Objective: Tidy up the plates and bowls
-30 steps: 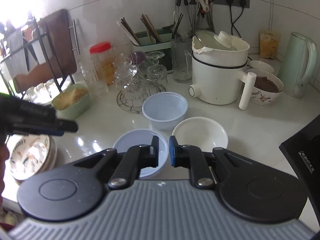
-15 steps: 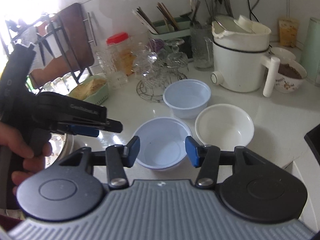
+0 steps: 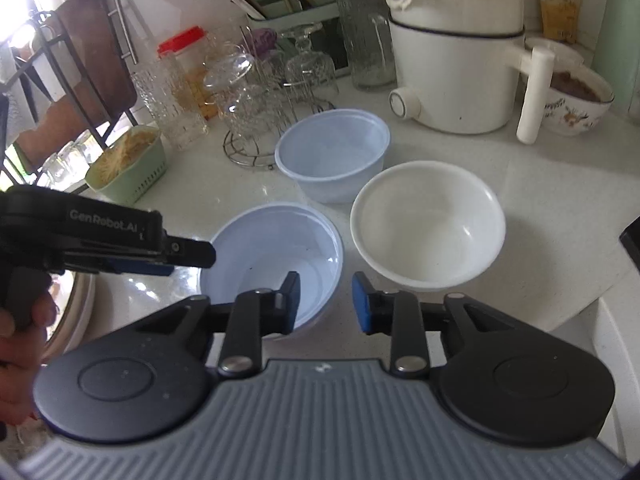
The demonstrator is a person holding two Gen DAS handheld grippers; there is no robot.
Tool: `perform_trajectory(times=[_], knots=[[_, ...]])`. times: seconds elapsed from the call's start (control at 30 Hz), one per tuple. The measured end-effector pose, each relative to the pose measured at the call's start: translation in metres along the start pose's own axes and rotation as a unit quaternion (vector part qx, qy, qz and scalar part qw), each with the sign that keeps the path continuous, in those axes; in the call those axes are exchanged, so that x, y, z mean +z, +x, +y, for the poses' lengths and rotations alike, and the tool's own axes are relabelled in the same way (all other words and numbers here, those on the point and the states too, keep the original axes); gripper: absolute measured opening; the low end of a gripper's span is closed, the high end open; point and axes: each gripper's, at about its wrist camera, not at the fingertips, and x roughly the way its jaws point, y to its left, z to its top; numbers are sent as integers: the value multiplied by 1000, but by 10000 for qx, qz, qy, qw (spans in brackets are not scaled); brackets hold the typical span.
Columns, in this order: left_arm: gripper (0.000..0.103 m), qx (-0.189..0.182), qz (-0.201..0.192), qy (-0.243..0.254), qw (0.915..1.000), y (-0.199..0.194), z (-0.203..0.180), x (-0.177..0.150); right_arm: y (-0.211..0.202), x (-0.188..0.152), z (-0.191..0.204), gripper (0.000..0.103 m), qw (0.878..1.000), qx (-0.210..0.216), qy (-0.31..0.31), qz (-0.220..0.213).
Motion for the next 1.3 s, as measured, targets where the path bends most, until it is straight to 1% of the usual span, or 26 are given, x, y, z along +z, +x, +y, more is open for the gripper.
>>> perform_trajectory(times=[0.07,0.1,0.17,0.2,0.23,0.3,0.33,0.4,0.63,0.77,0.83,0.93,1.0,1.03,1.07,1.13,1.2,1.3], knots=[[49,24,29,14,10000,4,0,0,5,0,-2,30,10000,69,21,39],[45,23,43,8,10000,6,0,0,9,1,-2,26,9999,86,29,65],[35,-7,7,-65,10000,7,1,0,13,1,-2,23,9999,79,41,104],[25,14,-1,-165,9999,7,3,0,15,2,-2,20,9999,40,40,123],[19,11,-3,-287,9996,6,5,0,15,2,-1,18,9999,11,22,116],[16,-148,-38,-475,9988,5,10,1,15,1,0,18,9999,-36,-28,113],[15,-141,-24,-483,9987,5,10,1,16,1,1,18,9999,-59,-49,133],[14,-47,5,-421,9991,7,9,2,17,2,1,16,9999,-17,-66,156],[13,-23,134,-420,9990,9,12,2,18,4,4,14,9998,61,-136,155],[13,9,68,-402,9992,0,14,3,16,5,6,14,9996,187,-81,170],[13,27,15,-321,9995,-6,15,3,15,6,10,14,9995,195,-164,163],[13,199,-107,-247,9994,-14,17,1,16,6,18,14,9991,280,-214,251],[13,238,-172,-363,9989,-19,23,0,15,5,26,14,9986,348,-331,235],[13,143,-184,-446,9987,-23,28,0,14,5,30,9,9980,438,-397,225],[13,98,-201,-527,9984,-26,32,-1,13,5,33,8,9973,569,-404,240],[13,154,-255,-522,9982,-32,36,-3,13,4,43,9,9960,685,-515,252],[13,317,-306,-450,9980,-35,37,-6,16,2,54,9,9950,668,-707,210],[13,384,-316,-587,9970,-37,46,-11,19,3,58,9,9947,725,-689,237]])
